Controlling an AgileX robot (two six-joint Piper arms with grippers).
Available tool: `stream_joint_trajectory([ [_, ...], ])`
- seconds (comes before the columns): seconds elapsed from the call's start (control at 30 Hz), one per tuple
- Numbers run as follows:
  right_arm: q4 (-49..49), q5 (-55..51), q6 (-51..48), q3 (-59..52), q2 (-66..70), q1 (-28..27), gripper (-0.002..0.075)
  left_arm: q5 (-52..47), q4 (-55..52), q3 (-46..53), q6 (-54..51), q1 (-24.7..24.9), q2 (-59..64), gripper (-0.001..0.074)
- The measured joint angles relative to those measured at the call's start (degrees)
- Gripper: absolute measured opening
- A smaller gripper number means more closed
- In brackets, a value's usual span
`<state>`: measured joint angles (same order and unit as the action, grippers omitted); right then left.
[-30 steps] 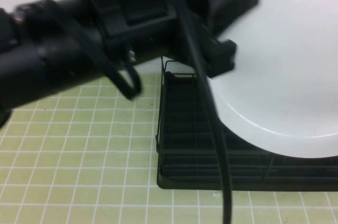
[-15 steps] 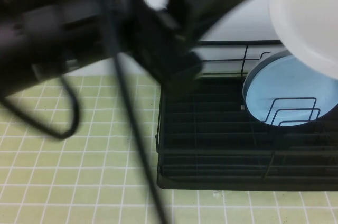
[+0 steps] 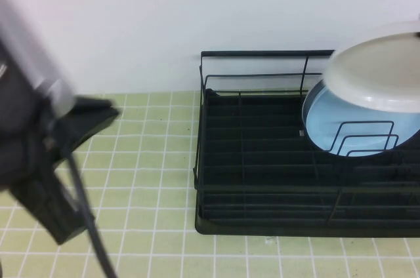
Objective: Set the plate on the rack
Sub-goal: Place the plate on the rack
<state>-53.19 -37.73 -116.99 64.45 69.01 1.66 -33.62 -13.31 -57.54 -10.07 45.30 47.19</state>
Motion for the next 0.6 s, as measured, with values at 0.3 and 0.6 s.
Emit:
stream_joint_trajectory([
  [0.3, 2.48, -0.82, -3.14, 3.54, 9.47, 0.73, -0.0003, 11.5, -22.38, 17.66, 24.84, 0.0, -10.28, 0.0],
  [0.6, 3.38, 0.41, -3.51, 3.54, 11.17, 0.73, -0.0004, 9.18, -27.09, 22.59, 35.12, 0.0, -12.2, 0.0],
])
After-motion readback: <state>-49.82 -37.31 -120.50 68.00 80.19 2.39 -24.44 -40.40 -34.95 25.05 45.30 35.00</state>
